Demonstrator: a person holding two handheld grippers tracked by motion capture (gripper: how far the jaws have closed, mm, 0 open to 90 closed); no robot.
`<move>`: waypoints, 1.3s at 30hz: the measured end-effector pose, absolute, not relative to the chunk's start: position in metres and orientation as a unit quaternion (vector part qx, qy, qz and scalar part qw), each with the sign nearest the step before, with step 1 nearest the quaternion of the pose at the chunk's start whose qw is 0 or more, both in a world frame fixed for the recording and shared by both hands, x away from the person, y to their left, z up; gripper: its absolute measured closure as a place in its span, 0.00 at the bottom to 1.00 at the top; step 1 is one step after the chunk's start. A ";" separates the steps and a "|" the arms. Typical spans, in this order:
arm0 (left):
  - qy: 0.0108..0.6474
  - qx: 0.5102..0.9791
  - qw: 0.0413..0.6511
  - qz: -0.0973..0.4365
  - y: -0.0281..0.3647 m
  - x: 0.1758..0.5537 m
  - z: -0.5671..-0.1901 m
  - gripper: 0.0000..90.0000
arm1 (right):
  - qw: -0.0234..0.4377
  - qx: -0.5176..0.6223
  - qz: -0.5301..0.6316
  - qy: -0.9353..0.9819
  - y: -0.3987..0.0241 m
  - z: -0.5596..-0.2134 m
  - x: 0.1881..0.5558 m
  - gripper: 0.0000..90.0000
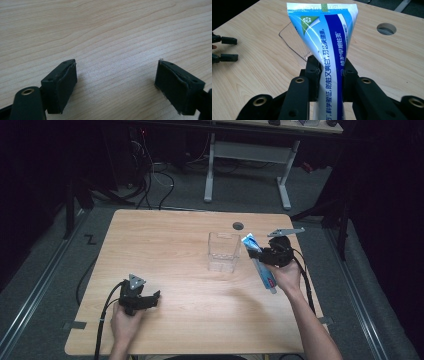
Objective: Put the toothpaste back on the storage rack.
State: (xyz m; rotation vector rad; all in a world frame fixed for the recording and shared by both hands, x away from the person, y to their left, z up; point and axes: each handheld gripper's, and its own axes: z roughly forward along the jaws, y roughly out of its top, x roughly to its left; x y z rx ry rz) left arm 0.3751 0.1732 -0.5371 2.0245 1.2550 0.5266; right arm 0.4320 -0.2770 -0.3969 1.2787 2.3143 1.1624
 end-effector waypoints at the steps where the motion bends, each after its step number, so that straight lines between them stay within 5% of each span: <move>1: 0.483 0.779 0.344 0.203 0.173 0.375 -0.537 0.20 | 0.126 0.439 0.399 0.795 -0.277 -0.397 0.432 0.82; 39: 0.483 0.779 0.344 0.203 0.173 0.375 -0.537 0.20 | 0.150 0.411 0.429 0.791 -0.236 -0.366 0.455 0.82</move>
